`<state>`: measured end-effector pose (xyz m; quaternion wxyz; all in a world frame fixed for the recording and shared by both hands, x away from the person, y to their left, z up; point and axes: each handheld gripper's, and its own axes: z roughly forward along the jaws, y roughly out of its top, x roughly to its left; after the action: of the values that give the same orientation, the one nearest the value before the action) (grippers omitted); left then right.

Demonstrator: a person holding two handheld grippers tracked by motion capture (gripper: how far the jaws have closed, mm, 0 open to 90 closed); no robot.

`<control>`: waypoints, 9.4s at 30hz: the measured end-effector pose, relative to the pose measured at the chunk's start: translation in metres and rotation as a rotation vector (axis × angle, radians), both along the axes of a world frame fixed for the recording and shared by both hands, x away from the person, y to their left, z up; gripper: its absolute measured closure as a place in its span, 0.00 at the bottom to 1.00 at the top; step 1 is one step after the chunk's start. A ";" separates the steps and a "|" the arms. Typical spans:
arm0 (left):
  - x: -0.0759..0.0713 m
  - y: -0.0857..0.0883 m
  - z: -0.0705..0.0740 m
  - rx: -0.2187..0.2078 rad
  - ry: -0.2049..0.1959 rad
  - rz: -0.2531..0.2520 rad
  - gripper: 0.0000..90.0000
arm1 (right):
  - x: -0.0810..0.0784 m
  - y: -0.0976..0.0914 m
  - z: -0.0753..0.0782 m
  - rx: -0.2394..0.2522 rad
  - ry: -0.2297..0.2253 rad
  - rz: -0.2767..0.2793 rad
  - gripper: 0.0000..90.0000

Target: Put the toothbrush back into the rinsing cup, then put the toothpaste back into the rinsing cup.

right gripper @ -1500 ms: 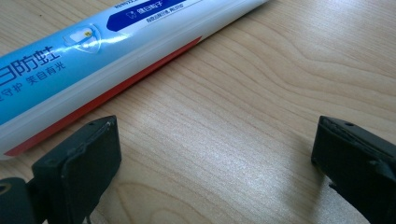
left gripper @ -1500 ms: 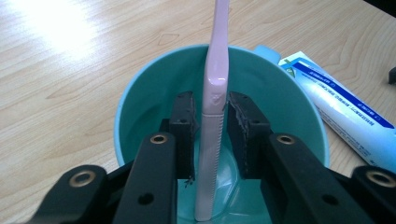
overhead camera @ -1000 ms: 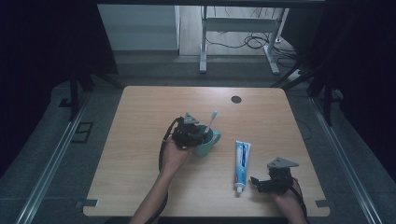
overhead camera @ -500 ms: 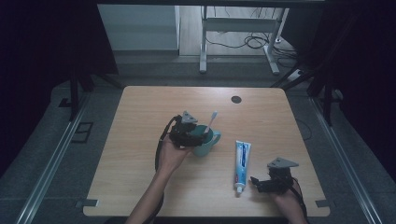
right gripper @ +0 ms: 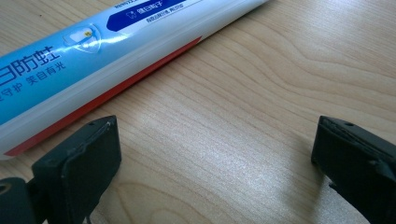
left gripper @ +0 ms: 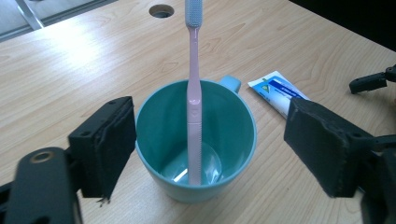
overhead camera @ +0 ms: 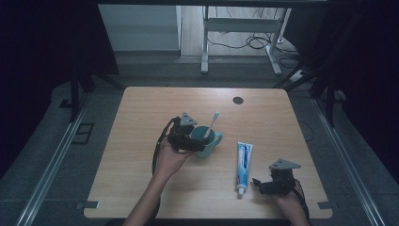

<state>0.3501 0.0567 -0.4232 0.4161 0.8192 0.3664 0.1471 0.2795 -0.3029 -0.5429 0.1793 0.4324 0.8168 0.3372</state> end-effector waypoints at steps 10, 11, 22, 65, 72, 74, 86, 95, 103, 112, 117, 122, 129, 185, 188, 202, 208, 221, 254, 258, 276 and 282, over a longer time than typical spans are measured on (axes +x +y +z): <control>-0.013 0.012 0.001 -0.004 0.001 0.008 0.13 | 0.000 0.000 0.000 0.000 0.000 0.000 0.01; -0.015 0.015 0.000 -0.010 0.004 0.014 0.11 | 0.000 0.000 0.000 0.001 0.000 0.000 0.02; -0.028 0.034 -0.012 -0.014 0.010 0.028 0.05 | 0.000 0.000 0.000 0.001 0.001 -0.001 0.02; -0.082 0.077 -0.107 0.019 0.015 0.072 0.00 | 0.000 0.000 0.000 0.000 0.000 -0.003 0.02; -0.083 0.076 -0.115 0.037 0.030 0.069 0.00 | 0.000 0.000 0.000 0.004 -0.002 0.001 0.03; -0.084 0.078 -0.116 0.031 0.031 0.070 0.00 | 0.000 0.000 0.000 0.006 -0.002 0.002 0.03; -0.082 0.080 -0.119 0.036 0.076 0.077 0.00 | -0.002 -0.002 0.003 0.028 -0.005 0.045 0.12; -0.079 0.079 -0.121 0.074 0.132 0.101 0.04 | -0.005 -0.003 0.011 0.055 -0.009 0.053 0.15; -0.080 0.073 -0.122 0.141 0.111 0.102 0.04 | -0.007 -0.002 0.023 0.106 0.054 0.080 0.15; -0.080 0.073 -0.122 0.141 0.110 0.104 0.04 | -0.016 0.007 0.041 0.115 0.015 0.102 0.37; -0.080 0.073 -0.122 0.141 0.110 0.104 0.04 | -0.019 0.014 0.048 0.153 -0.004 0.152 0.56; -0.080 0.073 -0.122 0.142 0.110 0.104 0.04 | -0.021 0.026 0.050 0.182 0.000 0.221 0.76; -0.080 0.073 -0.122 0.142 0.110 0.104 0.04 | -0.018 0.054 0.048 0.151 0.025 0.304 0.95; -0.080 0.073 -0.122 0.143 0.109 0.103 0.04 | 0.008 0.010 0.059 0.015 0.097 0.221 0.74; -0.080 0.073 -0.122 0.143 0.110 0.103 0.04 | 0.012 0.011 0.062 -0.013 0.120 0.219 0.68; -0.080 0.073 -0.121 0.150 0.111 0.098 0.04 | 0.042 0.024 0.076 -0.130 0.298 0.220 0.59; -0.080 0.073 -0.121 0.150 0.111 0.099 0.04 | 0.055 0.036 0.075 -0.198 0.389 0.217 0.58; -0.080 0.073 -0.121 0.149 0.112 0.099 0.04 | 0.073 0.065 0.068 -0.326 0.499 0.205 0.58; -0.080 0.074 -0.121 0.152 0.109 0.095 0.04 | 0.103 0.087 0.051 -0.420 0.645 0.166 0.73; -0.080 0.074 -0.121 0.152 0.110 0.096 0.04 | 0.101 0.082 0.054 -0.390 0.638 0.183 0.77; -0.080 0.073 -0.121 0.151 0.111 0.098 0.04 | 0.088 0.067 0.068 -0.326 0.541 0.246 0.79; -0.080 0.073 -0.121 0.151 0.111 0.098 0.04 | 0.085 0.063 0.075 -0.312 0.507 0.243 0.79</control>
<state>0.2701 0.1301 -0.5442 0.3246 0.8362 0.4162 0.1488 0.3650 -0.2402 -0.4679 -0.0075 0.3690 0.9230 0.1086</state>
